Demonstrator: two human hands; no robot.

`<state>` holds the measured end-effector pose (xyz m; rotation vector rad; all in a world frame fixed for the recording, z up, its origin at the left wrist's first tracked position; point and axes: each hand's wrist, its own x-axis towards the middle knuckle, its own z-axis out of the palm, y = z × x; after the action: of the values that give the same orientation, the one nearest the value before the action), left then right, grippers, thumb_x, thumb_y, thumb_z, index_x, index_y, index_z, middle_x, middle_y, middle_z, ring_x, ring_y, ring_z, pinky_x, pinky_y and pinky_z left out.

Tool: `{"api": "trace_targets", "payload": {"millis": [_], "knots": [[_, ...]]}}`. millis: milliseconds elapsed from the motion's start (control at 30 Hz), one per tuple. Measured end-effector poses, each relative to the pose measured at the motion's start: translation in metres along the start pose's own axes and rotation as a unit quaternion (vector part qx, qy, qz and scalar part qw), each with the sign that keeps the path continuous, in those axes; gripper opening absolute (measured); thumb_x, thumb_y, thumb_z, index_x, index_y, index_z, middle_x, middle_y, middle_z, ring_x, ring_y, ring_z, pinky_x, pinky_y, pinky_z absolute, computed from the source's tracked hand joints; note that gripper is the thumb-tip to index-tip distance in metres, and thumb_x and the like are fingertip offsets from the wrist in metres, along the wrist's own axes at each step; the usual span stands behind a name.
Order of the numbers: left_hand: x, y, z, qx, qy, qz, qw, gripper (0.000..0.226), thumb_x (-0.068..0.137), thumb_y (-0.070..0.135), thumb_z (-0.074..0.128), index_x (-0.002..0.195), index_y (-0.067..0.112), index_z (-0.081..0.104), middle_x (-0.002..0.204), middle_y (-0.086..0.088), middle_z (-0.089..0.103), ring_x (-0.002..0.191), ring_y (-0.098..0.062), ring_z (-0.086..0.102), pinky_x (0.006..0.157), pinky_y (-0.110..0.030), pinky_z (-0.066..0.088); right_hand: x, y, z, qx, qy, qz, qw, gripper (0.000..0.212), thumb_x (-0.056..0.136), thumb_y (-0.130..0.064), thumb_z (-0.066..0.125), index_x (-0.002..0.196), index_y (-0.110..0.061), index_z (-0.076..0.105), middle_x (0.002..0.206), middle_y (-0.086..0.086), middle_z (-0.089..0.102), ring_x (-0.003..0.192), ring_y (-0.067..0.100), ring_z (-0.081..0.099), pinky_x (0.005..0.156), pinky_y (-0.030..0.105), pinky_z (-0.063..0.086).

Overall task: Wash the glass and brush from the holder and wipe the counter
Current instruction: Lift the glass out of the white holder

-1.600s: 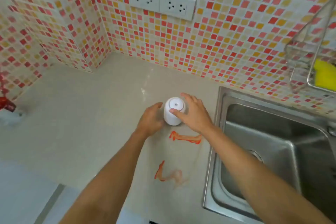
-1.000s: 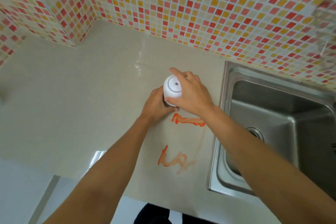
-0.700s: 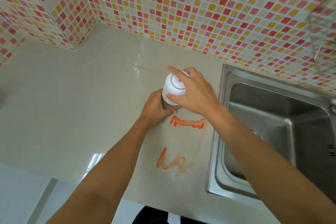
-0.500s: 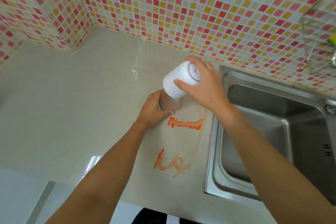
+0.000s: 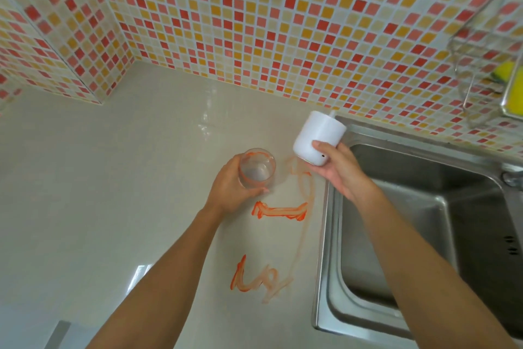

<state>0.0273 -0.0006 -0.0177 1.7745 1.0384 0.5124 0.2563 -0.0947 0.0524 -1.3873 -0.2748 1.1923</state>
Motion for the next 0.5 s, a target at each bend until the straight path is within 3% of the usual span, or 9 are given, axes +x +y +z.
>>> {"api": "trace_targets", "payload": {"millis": [200, 333, 500], "knots": [[0.001, -0.001, 0.001, -0.005, -0.001, -0.006, 1.0, 0.075, 0.055, 0.026, 0.091, 0.119, 0.031, 0.054, 0.115, 0.017, 0.063, 0.105, 0.0, 0.059, 0.089, -0.021, 0.047, 0.045, 0.004, 0.002, -0.229, 0.108, -0.087, 0.963, 0.091, 0.059, -0.034, 0.089, 0.137, -0.026, 0.042, 0.126, -0.008, 0.06, 0.111, 0.01, 0.059, 0.094, 0.032, 0.051], [0.001, -0.002, 0.001, 0.006, 0.002, -0.012, 1.0, 0.075, 0.054, 0.032, 0.091, 0.119, 0.035, 0.053, 0.114, 0.02, 0.062, 0.103, 0.004, 0.058, 0.083, -0.013, 0.044, 0.063, 0.014, 0.008, -0.299, 0.106, -0.135, 0.939, 0.091, 0.062, -0.025, 0.091, 0.137, -0.024, 0.039, 0.132, -0.007, 0.053, 0.117, 0.011, 0.052, 0.094, 0.026, 0.045], [0.001, -0.003, 0.001, 0.01, 0.002, -0.008, 1.0, 0.075, 0.055, 0.033, 0.092, 0.119, 0.037, 0.053, 0.115, 0.02, 0.062, 0.103, 0.006, 0.057, 0.084, -0.013, 0.043, 0.072, 0.026, 0.014, -0.341, 0.117, -0.176, 0.916, 0.09, 0.06, -0.021, 0.091, 0.134, -0.024, 0.04, 0.13, -0.005, 0.054, 0.115, 0.012, 0.052, 0.094, 0.026, 0.043]]}}
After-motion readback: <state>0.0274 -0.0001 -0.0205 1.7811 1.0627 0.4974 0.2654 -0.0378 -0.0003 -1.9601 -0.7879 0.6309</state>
